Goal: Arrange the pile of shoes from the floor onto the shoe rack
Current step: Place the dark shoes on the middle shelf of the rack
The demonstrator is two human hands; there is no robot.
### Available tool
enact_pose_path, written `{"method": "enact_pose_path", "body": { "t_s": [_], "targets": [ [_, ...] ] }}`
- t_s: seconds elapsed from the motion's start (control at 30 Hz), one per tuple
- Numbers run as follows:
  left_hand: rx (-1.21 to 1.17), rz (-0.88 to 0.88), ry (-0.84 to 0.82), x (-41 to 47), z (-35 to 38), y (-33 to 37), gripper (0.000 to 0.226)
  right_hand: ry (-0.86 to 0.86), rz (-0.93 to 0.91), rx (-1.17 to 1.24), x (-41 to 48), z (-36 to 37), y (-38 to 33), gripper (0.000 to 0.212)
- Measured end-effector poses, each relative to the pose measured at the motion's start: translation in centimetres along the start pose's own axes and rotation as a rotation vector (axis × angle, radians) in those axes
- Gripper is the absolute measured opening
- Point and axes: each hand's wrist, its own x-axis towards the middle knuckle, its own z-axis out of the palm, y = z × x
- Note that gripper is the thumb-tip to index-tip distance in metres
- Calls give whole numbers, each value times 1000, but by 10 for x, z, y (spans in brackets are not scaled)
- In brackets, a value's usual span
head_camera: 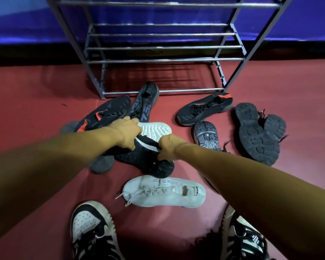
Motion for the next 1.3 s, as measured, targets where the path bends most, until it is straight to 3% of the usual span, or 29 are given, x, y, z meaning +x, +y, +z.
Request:
{"method": "enact_pose_path", "body": {
  "t_s": [0.27, 0.37, 0.57, 0.7, 0.93, 1.03, 1.13, 1.3],
  "targets": [
    [-9, 14, -28, -17, -13, -14, 46, -54, -115, -113, -4, -40, -17, 46],
    [-134, -16, -1, -20, -25, -27, 36, 57, -152, -165, -4, -79, -23, 37],
    [-540, -22, 187, -27, -66, -45, 50, 372, -192, -160, -14, -141, -13, 33],
    [-789, 44, 213, -38, -90, -54, 51, 549, -241, -129, -16, -165, -2, 29],
    [-1151, 53, 260, -52, -110, -80, 31, 787, -403, -384, -27, -195, 4, 37],
    [-1104, -22, 357, -57, -123, -93, 16, 820, -415, -373, -41, -212, 2, 37],
    [-1034, -86, 320, -70, -153, -102, 11, 852, -453, -337, -54, -233, -1, 37],
    [-957, -183, 196, -103, -208, -106, 37, 934, -464, -227, -74, -273, -16, 40]
  ]
}}
